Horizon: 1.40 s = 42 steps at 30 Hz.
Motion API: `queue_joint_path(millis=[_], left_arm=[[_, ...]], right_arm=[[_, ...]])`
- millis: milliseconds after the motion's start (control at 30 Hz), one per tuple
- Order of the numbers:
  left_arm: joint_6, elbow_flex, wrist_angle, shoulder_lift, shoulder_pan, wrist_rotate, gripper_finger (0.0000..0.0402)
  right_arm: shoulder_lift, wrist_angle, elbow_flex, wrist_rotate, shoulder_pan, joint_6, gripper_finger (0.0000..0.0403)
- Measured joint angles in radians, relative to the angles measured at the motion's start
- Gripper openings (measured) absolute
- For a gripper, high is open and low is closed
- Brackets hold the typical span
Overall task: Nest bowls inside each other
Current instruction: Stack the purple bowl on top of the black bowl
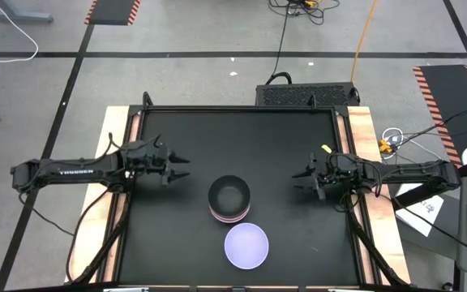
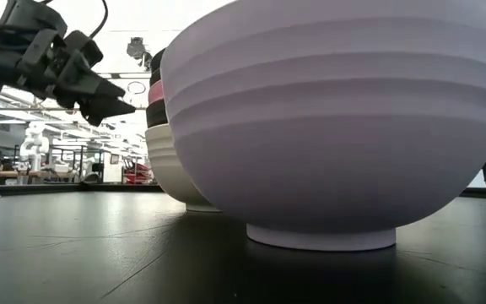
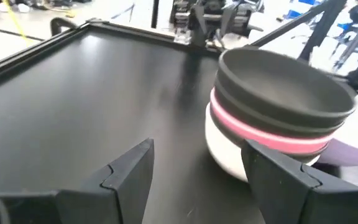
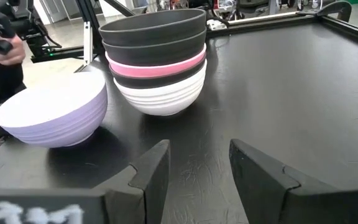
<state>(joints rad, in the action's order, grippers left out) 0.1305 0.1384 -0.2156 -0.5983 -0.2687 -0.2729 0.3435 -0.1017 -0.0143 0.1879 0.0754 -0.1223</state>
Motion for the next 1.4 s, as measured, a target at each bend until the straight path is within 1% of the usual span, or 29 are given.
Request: queue_joint_path(millis=[67,200,333,467,533,633,800,967,1133,1267,1367,1400], left_arm=[[-0.002,-0.020,0.002,0.010,0.000,0.025,0.0246],[-0.025,-0.066,-0.004,0.011,0.000,0.038,0.0246],[-0.047,-0.128,-0.093,0.011,-0.003,0.049,0.0246],[-0.053,-0.129,-0.161,0.011,-0.008,0.055,0.0246],[-0.079,-0.129,-0.199,0.018,-0.008,0.027,0.0246],[-0.113,-0.128,-0.230,0.054,-0.008,0.017,0.0246],[-0.123,-0.128,-0.274,0.146,-0.008,0.021,0.0246],[-0.126,-0.128,-0.195,0.267,-0.008,0.022,0.0246],[-0.130,-0.128,-0.075,0.396,-0.008,0.058,0.0246],[-0.129,-0.128,-0.005,0.482,-0.008,0.066,0.0246],[-0.118,-0.128,0.075,0.528,-0.008,0.097,0.0246],[-0.118,-0.122,0.128,0.543,-0.008,0.116,0.0246]], right_arm=[[0.000,0.000,0.000,0.000,0.000,0.000,0.0157],[0.000,0.000,0.000,0.000,0.000,-0.002,0.0157],[0.000,0.000,0.000,0.000,0.000,0.004,0.0157],[0.000,-0.005,0.000,0.000,0.000,0.010,0.0157],[0.000,-0.006,0.000,0.000,0.000,0.006,0.0157],[0.000,-0.006,0.000,0.000,0.000,0.004,0.0157],[0.000,-0.006,0.000,0.000,0.000,0.004,0.0157],[0.000,-0.006,0.000,0.000,0.000,0.003,0.0157],[0.000,-0.007,0.000,0.000,0.000,0.003,0.0157],[0.000,-0.027,0.000,0.000,0.000,0.003,0.0157],[0.000,-0.046,0.000,0.000,0.000,0.003,0.0157],[0.000,-0.049,0.000,0.000,0.000,0.003,0.0157]])
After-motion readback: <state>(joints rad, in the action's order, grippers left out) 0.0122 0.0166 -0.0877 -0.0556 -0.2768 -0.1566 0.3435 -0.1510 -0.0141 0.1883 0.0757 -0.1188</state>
